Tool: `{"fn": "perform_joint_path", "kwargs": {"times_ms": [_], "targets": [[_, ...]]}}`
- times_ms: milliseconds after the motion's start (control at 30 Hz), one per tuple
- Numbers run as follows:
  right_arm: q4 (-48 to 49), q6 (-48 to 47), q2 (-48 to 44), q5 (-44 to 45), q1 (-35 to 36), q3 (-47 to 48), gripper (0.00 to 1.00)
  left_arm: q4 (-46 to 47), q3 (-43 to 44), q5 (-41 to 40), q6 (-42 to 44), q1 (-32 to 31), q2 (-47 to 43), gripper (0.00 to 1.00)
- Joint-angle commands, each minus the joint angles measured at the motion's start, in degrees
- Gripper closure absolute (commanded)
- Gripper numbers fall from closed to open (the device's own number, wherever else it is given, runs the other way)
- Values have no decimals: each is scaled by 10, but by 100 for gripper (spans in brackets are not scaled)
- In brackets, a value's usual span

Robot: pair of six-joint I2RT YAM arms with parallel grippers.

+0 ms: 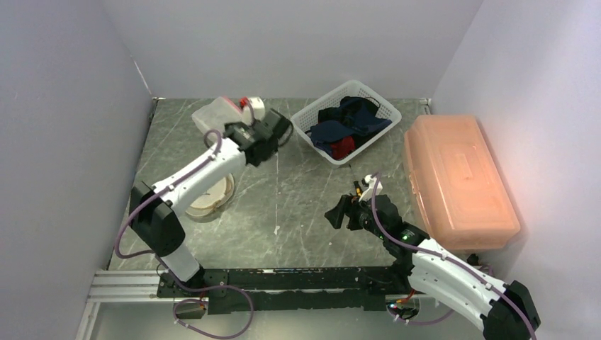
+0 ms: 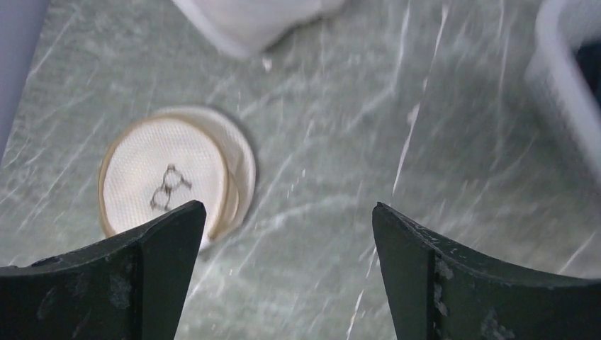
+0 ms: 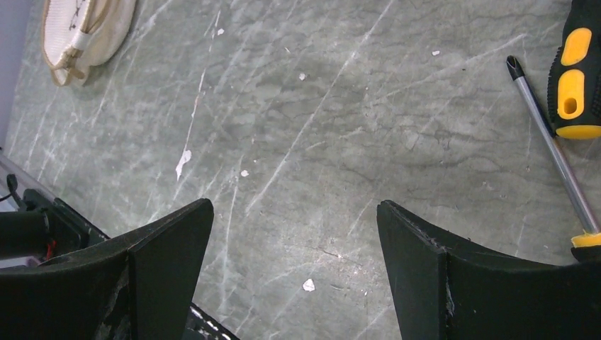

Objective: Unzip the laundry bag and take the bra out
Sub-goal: Move the laundry bag to the center of the board, then pick up the laundry bag at the center of the board.

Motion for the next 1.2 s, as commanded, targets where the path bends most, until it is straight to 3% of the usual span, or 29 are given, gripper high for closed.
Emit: {"fn": "perform_joint_path", "kwargs": {"times_ms": [0,233,367,633,867,967,1167], "targets": [[24,0,0,-4,2,-4,10,53,87,53,55,108,19,6],[16,1,-10,1,2,-6,10,123,191,173,67,225,128,6],[11,3,-9,3,2,-5,9,80,337,157,73,241,243,6],[-25,-4,-32,33,3,-2,9,9,546,94,57,260,405,6],[-24,-5,-29,42,1,-2,9,25,518,126,56,283,435,7],[-21,-5,-25,47,2,-3,9,53,471,131,59,287,423,20],[-18,-6,-19,50,2,-3,9,98,418,142,66,287,386,61]]}}
